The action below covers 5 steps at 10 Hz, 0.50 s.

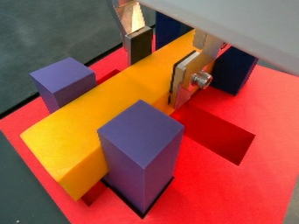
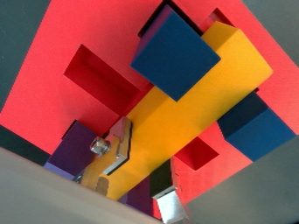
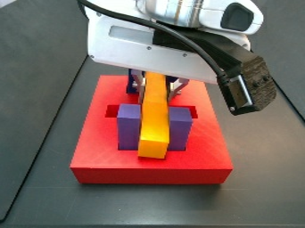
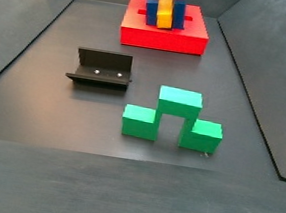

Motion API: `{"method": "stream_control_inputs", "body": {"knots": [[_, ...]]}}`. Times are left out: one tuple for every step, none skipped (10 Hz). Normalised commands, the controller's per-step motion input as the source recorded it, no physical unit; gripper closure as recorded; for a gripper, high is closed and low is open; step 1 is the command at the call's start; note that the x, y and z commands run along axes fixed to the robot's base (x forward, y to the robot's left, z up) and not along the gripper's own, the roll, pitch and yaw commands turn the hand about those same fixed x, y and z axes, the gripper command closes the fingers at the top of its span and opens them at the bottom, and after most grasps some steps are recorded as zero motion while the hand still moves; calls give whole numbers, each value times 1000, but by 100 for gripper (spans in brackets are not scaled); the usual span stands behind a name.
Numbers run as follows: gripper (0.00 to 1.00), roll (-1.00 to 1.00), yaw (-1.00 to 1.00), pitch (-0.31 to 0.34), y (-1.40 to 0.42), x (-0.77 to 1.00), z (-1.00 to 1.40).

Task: Pick up the yellow object. Move up. Move to above the board. Insert the yellow object.
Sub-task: Insert the yellow object.

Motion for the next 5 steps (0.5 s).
{"method": "stream_control_inputs", "body": {"knots": [[100, 313, 143, 0, 0, -57, 86], [100, 430, 217, 0, -94, -60, 0], [100, 320, 191, -26, -103, 0, 0], [100, 246, 186, -60, -14, 6, -29], [100, 233, 186, -66, 0, 57, -71]]}}
